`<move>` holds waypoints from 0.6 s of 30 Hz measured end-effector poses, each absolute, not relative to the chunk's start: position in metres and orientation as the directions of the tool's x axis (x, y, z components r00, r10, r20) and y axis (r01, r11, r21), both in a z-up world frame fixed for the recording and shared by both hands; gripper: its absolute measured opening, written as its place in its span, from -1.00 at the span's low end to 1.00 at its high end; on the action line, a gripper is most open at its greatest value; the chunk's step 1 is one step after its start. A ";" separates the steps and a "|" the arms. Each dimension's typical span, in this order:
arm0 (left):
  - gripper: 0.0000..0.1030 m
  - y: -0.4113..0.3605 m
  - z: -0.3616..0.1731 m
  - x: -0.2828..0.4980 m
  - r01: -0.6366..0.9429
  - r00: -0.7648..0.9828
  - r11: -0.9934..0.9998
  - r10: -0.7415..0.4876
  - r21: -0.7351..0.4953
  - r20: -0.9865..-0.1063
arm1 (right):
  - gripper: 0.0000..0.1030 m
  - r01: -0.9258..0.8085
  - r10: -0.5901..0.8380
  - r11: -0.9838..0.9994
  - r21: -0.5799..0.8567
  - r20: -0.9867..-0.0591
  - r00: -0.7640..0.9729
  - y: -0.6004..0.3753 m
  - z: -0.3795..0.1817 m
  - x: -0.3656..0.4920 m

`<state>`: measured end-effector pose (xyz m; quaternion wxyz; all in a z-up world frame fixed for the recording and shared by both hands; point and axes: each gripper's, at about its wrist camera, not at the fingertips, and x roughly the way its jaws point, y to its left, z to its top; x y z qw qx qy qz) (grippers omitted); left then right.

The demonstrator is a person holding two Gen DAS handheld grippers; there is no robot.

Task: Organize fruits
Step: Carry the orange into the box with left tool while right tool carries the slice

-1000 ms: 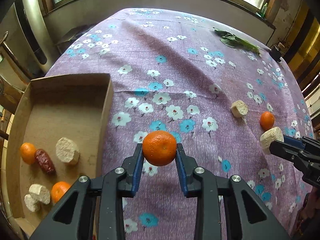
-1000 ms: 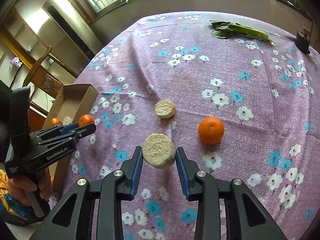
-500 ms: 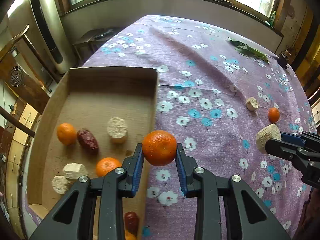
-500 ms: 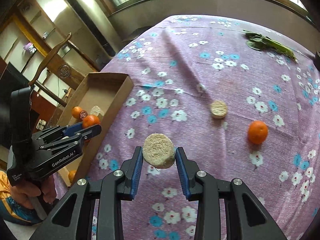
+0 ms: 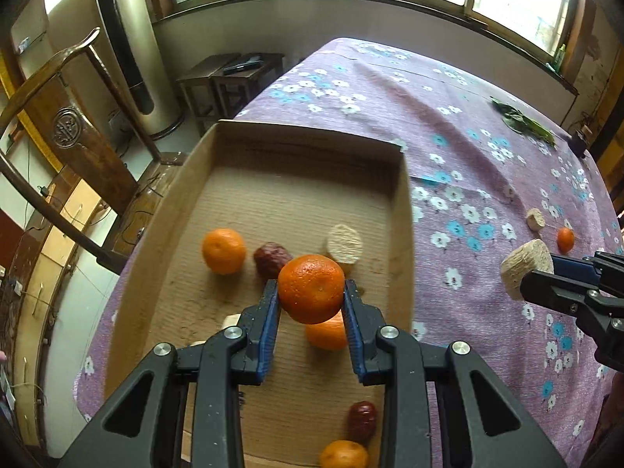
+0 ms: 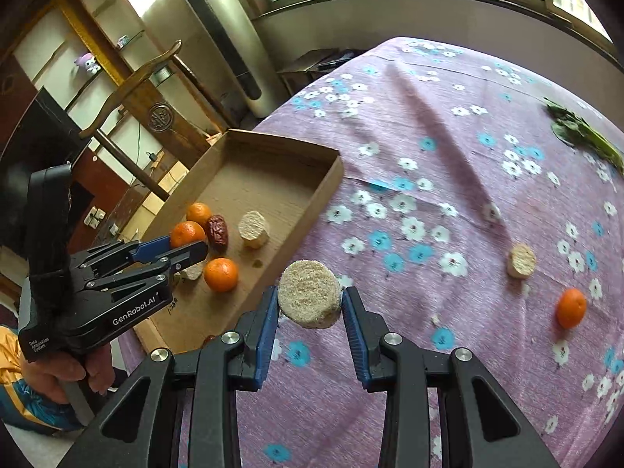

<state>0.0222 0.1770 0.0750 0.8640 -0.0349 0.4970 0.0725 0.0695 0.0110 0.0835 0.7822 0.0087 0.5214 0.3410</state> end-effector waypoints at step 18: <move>-0.41 0.237 0.061 0.019 -0.269 0.448 0.963 0.141 0.016 -0.883 | -0.29 -0.605 0.565 0.702 0.376 -0.811 0.151 0.079 0.075 0.093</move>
